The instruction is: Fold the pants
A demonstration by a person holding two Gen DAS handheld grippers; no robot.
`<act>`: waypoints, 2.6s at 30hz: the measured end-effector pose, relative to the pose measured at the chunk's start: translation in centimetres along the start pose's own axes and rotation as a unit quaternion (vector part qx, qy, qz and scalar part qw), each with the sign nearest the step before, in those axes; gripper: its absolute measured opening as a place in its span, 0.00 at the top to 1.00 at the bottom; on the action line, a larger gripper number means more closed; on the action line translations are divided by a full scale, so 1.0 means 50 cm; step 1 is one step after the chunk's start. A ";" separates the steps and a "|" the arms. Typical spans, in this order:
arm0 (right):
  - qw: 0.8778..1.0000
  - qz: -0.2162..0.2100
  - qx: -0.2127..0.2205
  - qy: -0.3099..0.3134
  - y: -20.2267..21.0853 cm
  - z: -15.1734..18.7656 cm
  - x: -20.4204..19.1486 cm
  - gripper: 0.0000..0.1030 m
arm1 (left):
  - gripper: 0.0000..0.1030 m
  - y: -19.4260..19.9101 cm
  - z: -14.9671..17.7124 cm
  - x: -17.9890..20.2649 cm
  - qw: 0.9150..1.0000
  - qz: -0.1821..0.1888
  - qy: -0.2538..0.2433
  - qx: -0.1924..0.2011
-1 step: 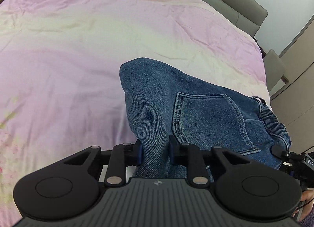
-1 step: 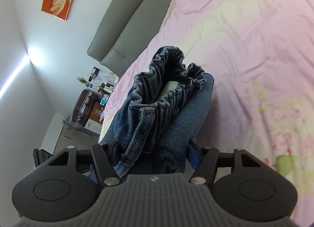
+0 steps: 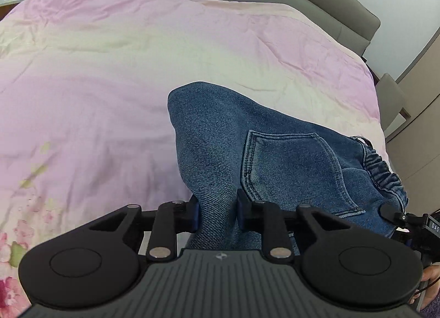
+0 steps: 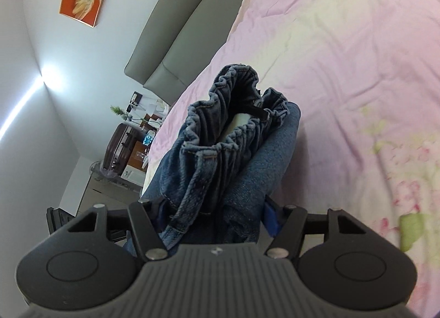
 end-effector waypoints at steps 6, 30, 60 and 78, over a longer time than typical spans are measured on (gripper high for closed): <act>0.999 0.006 -0.030 -0.012 -0.121 0.054 -0.015 0.41 | 0.74 0.001 0.046 -0.101 1.000 -0.015 0.001 -0.009; 0.985 0.152 -0.064 -0.045 -0.260 0.140 0.091 0.33 | 0.63 -0.129 0.124 -0.129 0.997 -0.047 -0.031 -0.059; 0.903 0.118 0.136 0.389 0.176 0.291 -0.322 0.05 | 0.28 0.346 0.147 0.332 0.946 -0.218 -0.181 0.156; 0.895 0.112 0.127 0.413 0.234 0.452 -0.219 0.05 | 0.12 0.281 0.333 0.421 0.943 -0.271 -0.127 0.143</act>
Point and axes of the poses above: each gripper's, at about its wrist camera, not at the fingertips, and y roughly against the way its jaws point, x to its right, z to its underside, the point moved 1 cm from there along -y, roughly the way its jaws point, and after that the axes turned 15 degrees about -y, right-handed, at the moved point
